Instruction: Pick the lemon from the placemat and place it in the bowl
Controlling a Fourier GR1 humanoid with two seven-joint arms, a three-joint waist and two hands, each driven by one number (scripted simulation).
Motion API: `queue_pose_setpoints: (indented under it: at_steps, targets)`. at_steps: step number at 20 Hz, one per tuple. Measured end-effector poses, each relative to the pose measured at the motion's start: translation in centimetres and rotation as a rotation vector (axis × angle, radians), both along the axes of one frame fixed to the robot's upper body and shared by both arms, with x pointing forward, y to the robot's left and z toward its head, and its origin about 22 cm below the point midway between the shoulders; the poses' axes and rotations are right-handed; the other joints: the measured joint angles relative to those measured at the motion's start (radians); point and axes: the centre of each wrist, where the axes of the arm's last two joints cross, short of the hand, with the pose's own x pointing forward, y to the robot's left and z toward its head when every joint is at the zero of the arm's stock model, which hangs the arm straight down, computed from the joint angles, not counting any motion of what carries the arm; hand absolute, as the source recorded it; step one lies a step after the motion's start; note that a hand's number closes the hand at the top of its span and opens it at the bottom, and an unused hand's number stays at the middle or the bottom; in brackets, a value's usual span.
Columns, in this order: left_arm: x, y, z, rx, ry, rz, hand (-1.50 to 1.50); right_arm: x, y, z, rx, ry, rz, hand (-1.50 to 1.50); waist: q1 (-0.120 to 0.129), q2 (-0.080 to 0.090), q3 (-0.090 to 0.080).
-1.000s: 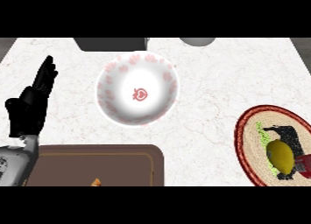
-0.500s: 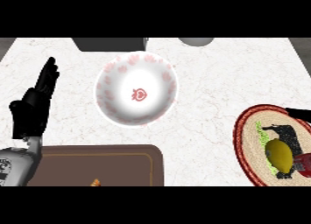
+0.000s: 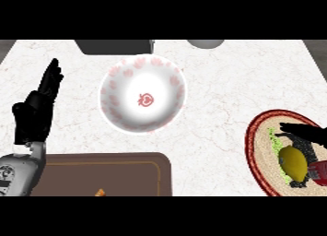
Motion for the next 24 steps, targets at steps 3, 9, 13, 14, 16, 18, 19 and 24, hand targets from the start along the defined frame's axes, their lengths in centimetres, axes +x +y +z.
queue_pose_setpoints:
  at_steps: [3, 9, 13, 14, 16, 18, 19, 24]
  targets:
    - [-0.1, 0.4, 0.2, 0.002, -0.002, 0.001, 0.00, 0.7, 0.8, -1.3, 0.001, 0.004, -0.003, -1.50, 0.002, 0.000, 0.000]
    - [-0.3, 0.6, 0.4, 0.001, -0.002, -0.002, 0.00, 1.2, 1.8, -3.3, -0.001, 0.020, 0.004, -1.50, 0.002, 0.000, 0.000]
    - [-0.8, 0.1, 0.3, 0.003, -0.005, -0.002, 0.00, 1.4, 2.3, -4.6, -0.002, 0.025, 0.012, 1.50, 0.002, 0.000, 0.000]
    - [-0.5, 0.1, 0.3, 0.002, -0.007, 0.000, 0.00, 1.3, 2.1, -5.0, -0.009, 0.018, 0.027, 1.50, 0.002, 0.000, -0.001]
    - [-0.9, 0.0, 0.6, 0.000, -0.002, -0.005, 0.00, 1.3, 2.2, -5.3, -0.022, -0.009, 0.058, 1.50, 0.003, -0.002, -0.004]
    - [-1.0, -0.1, 0.2, 0.000, -0.001, -0.004, 0.00, 1.5, 2.4, -5.7, -0.027, -0.045, 0.080, 1.50, 0.003, -0.004, -0.007]
    - [-1.1, 0.2, 0.1, 0.000, -0.003, -0.007, 0.00, 1.7, 2.4, -5.7, -0.025, -0.058, 0.090, 1.50, 0.003, -0.004, -0.008]
    - [-0.7, 0.0, 0.0, -0.011, 0.000, -0.002, 0.00, 1.3, 2.6, -6.1, -0.011, -0.094, 0.112, 1.50, 0.002, -0.006, -0.011]
